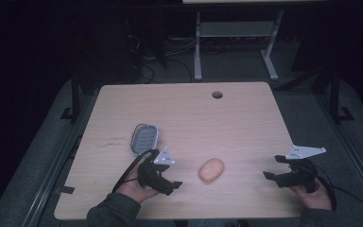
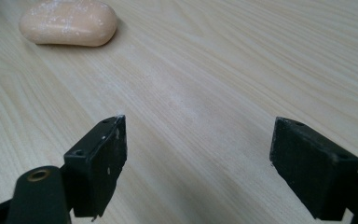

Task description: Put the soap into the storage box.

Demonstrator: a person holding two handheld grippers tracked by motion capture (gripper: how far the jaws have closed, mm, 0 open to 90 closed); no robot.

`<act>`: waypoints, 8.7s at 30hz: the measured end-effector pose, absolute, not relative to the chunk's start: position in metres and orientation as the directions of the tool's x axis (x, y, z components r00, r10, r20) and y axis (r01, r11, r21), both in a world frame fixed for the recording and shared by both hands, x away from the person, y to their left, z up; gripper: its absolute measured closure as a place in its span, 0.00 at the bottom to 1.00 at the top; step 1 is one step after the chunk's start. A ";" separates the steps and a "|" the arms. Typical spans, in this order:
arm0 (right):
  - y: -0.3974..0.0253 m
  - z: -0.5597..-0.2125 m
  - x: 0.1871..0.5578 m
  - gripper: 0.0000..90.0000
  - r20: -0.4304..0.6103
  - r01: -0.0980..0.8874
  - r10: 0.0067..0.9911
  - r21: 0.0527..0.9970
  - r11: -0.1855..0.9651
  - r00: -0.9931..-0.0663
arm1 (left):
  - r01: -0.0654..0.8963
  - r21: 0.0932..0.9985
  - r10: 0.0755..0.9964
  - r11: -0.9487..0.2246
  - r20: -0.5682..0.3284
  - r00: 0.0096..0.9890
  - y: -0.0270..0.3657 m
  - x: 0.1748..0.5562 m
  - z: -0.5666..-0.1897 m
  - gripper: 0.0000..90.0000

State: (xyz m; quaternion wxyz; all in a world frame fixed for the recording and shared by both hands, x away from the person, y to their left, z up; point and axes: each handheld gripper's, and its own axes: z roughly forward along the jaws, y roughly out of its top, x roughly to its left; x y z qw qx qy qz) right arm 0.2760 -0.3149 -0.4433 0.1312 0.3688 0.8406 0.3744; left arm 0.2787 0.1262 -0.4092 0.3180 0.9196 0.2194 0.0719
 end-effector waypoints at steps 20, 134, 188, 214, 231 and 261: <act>-0.314 -0.442 0.276 0.20 0.070 0.522 0.716 0.734 0.435 -0.694 | 0.357 0.584 0.416 -0.729 -0.037 0.909 0.072 0.299 -0.413 0.21; -0.316 -0.439 0.275 0.20 0.069 0.507 0.716 0.753 0.420 -0.694 | 0.553 0.462 0.604 -0.693 -0.048 0.796 -0.003 0.325 -0.432 0.36; -0.316 -0.436 0.276 0.20 0.077 0.512 0.734 0.765 0.390 -0.675 | 0.700 0.542 0.825 -0.465 -0.021 0.565 0.107 0.360 -0.370 0.36; -0.317 -0.436 0.277 0.20 0.081 0.511 0.734 0.768 0.385 -0.674 | 0.749 0.549 0.889 -0.370 -0.023 0.456 0.150 0.372 -0.357 0.36; -0.317 -0.437 0.277 0.20 0.086 0.515 0.732 0.766 0.384 -0.675 | 0.794 0.530 0.928 -0.299 -0.034 0.372 0.172 0.385 -0.366 0.36; -0.319 -0.437 0.277 0.20 0.087 0.515 0.731 0.766 0.385 -0.677 | 0.834 0.507 0.961 -0.221 -0.031 0.273 0.185 0.393 -0.382 0.36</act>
